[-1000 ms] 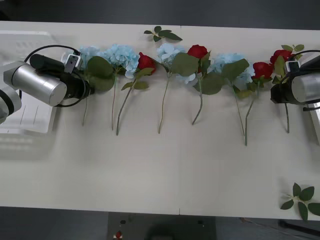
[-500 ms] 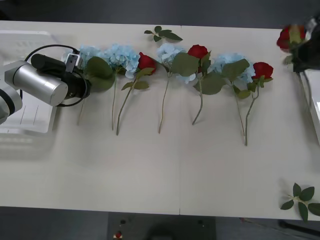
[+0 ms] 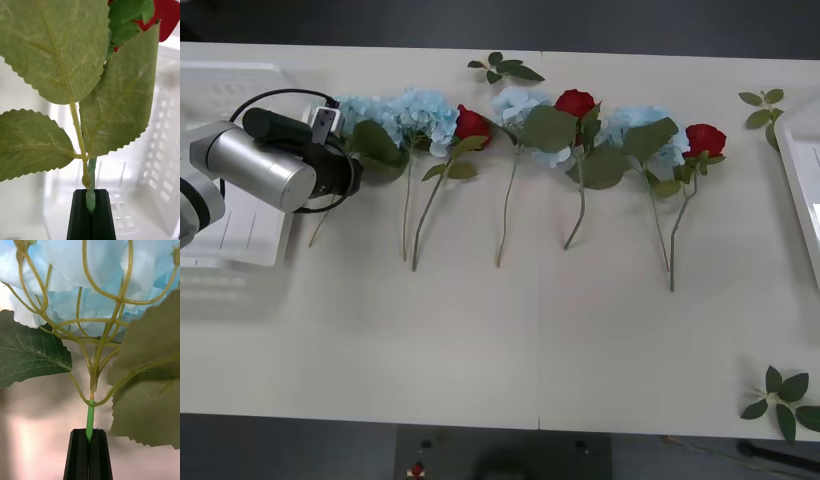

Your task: Put the red flowers into the right box and the blue flowers into the left box

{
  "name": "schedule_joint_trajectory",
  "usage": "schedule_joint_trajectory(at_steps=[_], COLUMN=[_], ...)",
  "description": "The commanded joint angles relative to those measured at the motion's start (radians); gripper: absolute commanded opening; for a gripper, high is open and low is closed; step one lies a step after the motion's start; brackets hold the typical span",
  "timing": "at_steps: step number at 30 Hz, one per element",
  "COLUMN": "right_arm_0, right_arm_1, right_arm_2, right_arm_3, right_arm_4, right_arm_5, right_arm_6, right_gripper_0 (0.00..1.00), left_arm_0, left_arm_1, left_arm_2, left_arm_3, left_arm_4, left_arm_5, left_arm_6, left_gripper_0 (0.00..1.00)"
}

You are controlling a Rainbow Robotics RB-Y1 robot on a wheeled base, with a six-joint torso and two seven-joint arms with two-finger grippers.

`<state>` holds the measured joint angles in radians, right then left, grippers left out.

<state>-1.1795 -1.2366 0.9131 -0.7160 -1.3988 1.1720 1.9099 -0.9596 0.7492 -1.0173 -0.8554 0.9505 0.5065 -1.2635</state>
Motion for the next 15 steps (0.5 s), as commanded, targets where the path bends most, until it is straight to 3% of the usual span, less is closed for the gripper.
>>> schedule_joint_trajectory(at_steps=[1, 9, 15], right_arm_0=[0.064, 0.230, 0.254], right_arm_1=[0.002, 0.091, 0.144], right_arm_2=[-0.016, -0.017, -0.017], right_arm_3=[0.050, 0.167, 0.230], right_arm_4=[0.092, 0.116, 0.130], right_arm_5=[-0.104, -0.450, -0.531], right_arm_6=[0.041, 0.023, 0.009], right_gripper_0=[0.00, 0.00, 0.00], left_arm_0=[-0.028, -0.028, -0.027], left_arm_1=[0.019, 0.162, 0.252], left_arm_2=[0.017, 0.066, 0.132], left_arm_3=[-0.070, -0.324, -0.482], left_arm_4=[-0.010, 0.016, 0.073], left_arm_5=[0.029, 0.270, 0.432], left_arm_6=[0.032, 0.042, 0.030], left_gripper_0=[0.00, 0.00, 0.00])
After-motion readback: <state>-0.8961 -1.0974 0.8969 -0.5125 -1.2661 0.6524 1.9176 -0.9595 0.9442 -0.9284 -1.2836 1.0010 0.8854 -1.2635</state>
